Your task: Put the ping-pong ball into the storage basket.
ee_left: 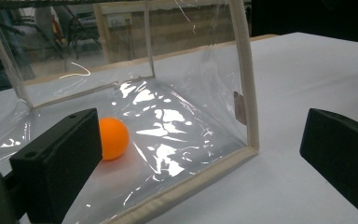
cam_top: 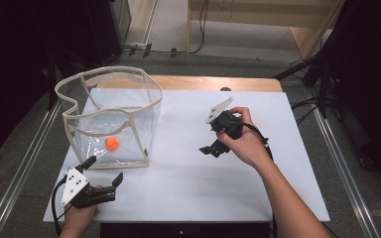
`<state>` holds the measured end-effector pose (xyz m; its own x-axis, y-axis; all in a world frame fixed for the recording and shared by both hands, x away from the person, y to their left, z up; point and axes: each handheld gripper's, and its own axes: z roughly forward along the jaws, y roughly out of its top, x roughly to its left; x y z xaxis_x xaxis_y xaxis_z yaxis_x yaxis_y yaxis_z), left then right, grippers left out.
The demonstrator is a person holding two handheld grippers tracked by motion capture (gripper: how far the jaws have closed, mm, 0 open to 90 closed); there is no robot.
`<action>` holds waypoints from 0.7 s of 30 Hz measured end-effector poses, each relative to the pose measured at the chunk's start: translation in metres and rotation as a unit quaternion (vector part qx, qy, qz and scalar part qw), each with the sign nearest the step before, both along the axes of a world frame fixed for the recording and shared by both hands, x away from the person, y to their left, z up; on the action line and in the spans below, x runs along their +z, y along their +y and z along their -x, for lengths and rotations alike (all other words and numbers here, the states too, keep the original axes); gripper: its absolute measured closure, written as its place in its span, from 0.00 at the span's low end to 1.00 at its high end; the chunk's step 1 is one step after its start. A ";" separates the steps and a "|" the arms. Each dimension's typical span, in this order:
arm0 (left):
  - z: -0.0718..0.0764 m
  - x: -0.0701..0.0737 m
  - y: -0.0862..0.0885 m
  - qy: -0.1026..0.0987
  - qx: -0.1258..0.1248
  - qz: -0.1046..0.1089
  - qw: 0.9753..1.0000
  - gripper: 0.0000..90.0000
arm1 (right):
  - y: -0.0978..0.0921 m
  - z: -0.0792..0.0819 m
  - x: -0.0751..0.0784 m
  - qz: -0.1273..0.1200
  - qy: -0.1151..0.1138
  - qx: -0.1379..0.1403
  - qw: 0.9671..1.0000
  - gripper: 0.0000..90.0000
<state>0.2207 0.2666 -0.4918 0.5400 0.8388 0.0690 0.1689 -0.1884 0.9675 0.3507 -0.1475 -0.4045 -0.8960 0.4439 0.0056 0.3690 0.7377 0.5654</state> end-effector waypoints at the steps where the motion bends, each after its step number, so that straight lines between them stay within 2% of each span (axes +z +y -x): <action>1: 0.000 0.000 0.000 0.000 0.000 0.000 1.000 0.00 | -0.001 0.001 -0.001 -0.002 -0.002 0.000 1.000 0.00; 14: 0.000 0.000 0.000 -0.001 0.000 -0.002 1.000 0.00 | -0.016 0.009 -0.015 -0.019 -0.006 -0.015 1.000 0.00; 21: 0.000 0.000 0.000 -0.001 0.000 -0.002 1.000 0.00 | -0.022 0.013 -0.021 -0.037 -0.015 -0.019 0.999 0.00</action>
<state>0.2206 0.2664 -0.4918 0.5402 0.8383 0.0733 0.1674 -0.1924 0.9669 0.3374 -0.1691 -0.4251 -0.8792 0.4763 0.0138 0.3778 0.6791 0.6294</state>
